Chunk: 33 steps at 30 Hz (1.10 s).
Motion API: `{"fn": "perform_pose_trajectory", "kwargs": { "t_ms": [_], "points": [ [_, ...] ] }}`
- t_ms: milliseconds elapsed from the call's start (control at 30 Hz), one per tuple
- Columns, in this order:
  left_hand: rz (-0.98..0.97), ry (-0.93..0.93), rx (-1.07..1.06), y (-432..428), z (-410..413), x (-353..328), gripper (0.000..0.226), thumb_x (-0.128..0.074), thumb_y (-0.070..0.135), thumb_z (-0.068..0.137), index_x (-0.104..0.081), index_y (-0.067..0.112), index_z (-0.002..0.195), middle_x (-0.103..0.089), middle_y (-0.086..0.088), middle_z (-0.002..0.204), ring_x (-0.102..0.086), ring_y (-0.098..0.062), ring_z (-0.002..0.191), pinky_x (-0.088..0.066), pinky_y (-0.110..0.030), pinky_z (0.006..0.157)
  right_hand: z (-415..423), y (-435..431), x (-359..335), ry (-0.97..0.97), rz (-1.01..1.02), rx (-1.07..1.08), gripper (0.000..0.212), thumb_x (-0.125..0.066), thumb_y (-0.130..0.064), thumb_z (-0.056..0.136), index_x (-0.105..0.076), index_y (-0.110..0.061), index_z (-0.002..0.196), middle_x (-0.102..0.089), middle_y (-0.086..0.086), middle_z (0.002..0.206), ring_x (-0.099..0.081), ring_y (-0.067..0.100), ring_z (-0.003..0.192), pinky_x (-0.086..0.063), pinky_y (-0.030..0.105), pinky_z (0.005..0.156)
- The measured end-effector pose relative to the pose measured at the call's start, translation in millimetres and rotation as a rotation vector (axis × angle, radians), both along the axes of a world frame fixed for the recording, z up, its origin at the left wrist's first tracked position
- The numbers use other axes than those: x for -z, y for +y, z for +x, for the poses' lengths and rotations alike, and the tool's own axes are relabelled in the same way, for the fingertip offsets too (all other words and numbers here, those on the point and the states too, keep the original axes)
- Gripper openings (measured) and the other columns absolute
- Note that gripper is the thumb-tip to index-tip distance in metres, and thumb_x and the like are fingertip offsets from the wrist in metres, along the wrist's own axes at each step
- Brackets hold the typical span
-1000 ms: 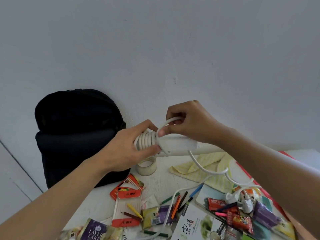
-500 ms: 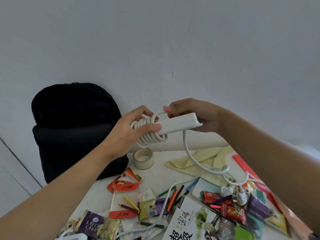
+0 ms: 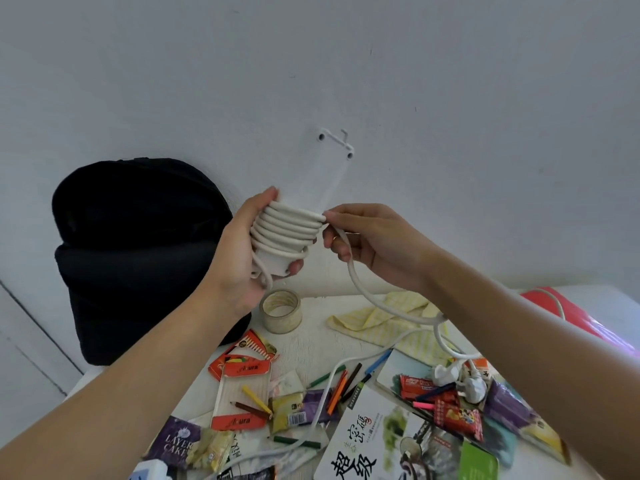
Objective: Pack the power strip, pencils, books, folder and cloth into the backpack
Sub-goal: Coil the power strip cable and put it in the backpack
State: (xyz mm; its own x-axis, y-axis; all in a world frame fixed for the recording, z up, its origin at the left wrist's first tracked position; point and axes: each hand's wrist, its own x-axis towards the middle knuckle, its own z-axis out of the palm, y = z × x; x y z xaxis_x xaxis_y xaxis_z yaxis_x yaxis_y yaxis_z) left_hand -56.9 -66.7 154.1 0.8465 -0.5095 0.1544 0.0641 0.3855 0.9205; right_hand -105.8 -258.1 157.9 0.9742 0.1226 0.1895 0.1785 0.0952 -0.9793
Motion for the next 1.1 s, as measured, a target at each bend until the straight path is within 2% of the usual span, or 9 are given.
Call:
{"fn": "perform_pose_trajectory", "kwargs": {
  "t_ms": [133,267,433,533,633,733,867,967,1100],
  "points": [
    [0.097,-0.054,-0.039,-1.7,-0.7,0.0,0.046,-0.07,0.05,0.087,-0.061,0.012,0.11,-0.057,-0.02,0.099,-0.057,-0.032,0.082,-0.047,-0.034,0.059,-1.5,-10.0,0.1,0.111,-0.104,-0.043,0.019,-0.056,-0.015,0.101,-0.064,0.0,0.11,-0.062,0.009,0.08,-0.057,0.019,0.062,-0.052,0.025,0.06],
    [0.175,-0.152,-0.115,6.1,8.6,3.4,0.025,-0.067,0.042,0.092,-0.066,0.017,0.094,-0.058,-0.009,0.083,-0.058,-0.024,0.066,-0.045,-0.034,0.054,-10.5,-17.7,4.3,0.217,-0.487,-0.051,0.028,-0.062,-0.028,0.099,-0.062,-0.003,0.112,-0.054,0.002,0.061,-0.048,0.017,0.046,-0.045,0.026,0.048],
    [0.444,-0.387,-0.312,25.5,28.4,17.5,0.019,-0.067,0.035,0.096,-0.073,0.017,0.094,-0.061,-0.001,0.073,-0.059,-0.02,0.06,-0.046,-0.03,0.048,-9.3,-20.2,5.4,-0.074,-0.933,0.157,0.019,-0.063,-0.034,0.097,-0.069,-0.017,0.091,-0.045,-0.012,0.046,-0.034,0.004,0.041,-0.028,0.016,0.049],
    [0.548,-0.521,-0.379,30.8,33.0,26.3,0.019,-0.066,0.044,0.096,-0.074,0.027,0.095,-0.068,0.006,0.077,-0.065,-0.014,0.064,-0.05,-0.031,0.053,-8.6,-12.8,10.8,-0.273,-1.01,0.219,0.018,-0.058,-0.033,0.1,-0.07,-0.02,0.096,-0.049,-0.009,0.055,-0.04,0.005,0.047,-0.031,0.018,0.051],
    [0.771,-0.803,-0.433,30.5,30.1,31.6,0.038,-0.06,0.069,0.088,-0.07,0.037,0.107,-0.072,0.012,0.09,-0.07,-0.007,0.08,-0.058,-0.028,0.067,-6.5,0.3,14.9,-0.51,-1.114,0.27,0.021,-0.054,-0.034,0.102,-0.07,-0.021,0.103,-0.061,-0.008,0.075,-0.051,0.007,0.063,-0.039,0.023,0.058],
    [0.842,-0.955,-0.363,31.4,23.3,30.2,0.048,-0.057,0.074,0.085,-0.067,0.038,0.115,-0.071,0.013,0.096,-0.069,-0.009,0.084,-0.06,-0.034,0.07,-5.8,7.6,6.1,-0.722,-1.129,0.338,0.017,-0.067,-0.037,0.093,-0.072,-0.021,0.094,-0.058,-0.008,0.078,-0.05,0.011,0.064,-0.045,0.035,0.056],
    [0.773,-1.003,-0.117,40.0,20.4,24.0,0.045,-0.071,0.057,0.085,-0.067,0.034,0.123,-0.07,0.011,0.105,-0.069,-0.016,0.092,-0.059,-0.031,0.073,-7.8,9.5,-12.2,-0.842,-1.13,0.387,0.041,-0.086,-0.045,0.069,-0.058,-0.017,0.075,-0.05,-0.007,0.069,-0.045,0.016,0.06,-0.039,0.034,0.05],
    [0.772,-1.006,-0.059,35.7,12.4,18.9,0.049,-0.083,0.053,0.078,-0.066,0.035,0.12,-0.069,0.009,0.102,-0.069,-0.017,0.089,-0.058,-0.024,0.07,-5.3,9.4,-18.5,-0.738,-1.023,0.337,0.042,-0.09,-0.045,0.062,-0.06,-0.017,0.072,-0.055,-0.005,0.068,-0.052,0.017,0.063,-0.046,0.039,0.058],
    [0.67,-0.903,-0.162,28.8,5.3,12.7,0.044,-0.085,0.053,0.075,-0.071,0.032,0.11,-0.072,0.003,0.093,-0.07,-0.019,0.079,-0.061,-0.037,0.066,-7.5,9.8,-24.8,-0.497,-0.836,0.254,0.039,-0.094,-0.036,0.062,-0.064,-0.014,0.074,-0.058,-0.008,0.066,-0.046,0.005,0.059,-0.039,0.022,0.057]
  ]
}}
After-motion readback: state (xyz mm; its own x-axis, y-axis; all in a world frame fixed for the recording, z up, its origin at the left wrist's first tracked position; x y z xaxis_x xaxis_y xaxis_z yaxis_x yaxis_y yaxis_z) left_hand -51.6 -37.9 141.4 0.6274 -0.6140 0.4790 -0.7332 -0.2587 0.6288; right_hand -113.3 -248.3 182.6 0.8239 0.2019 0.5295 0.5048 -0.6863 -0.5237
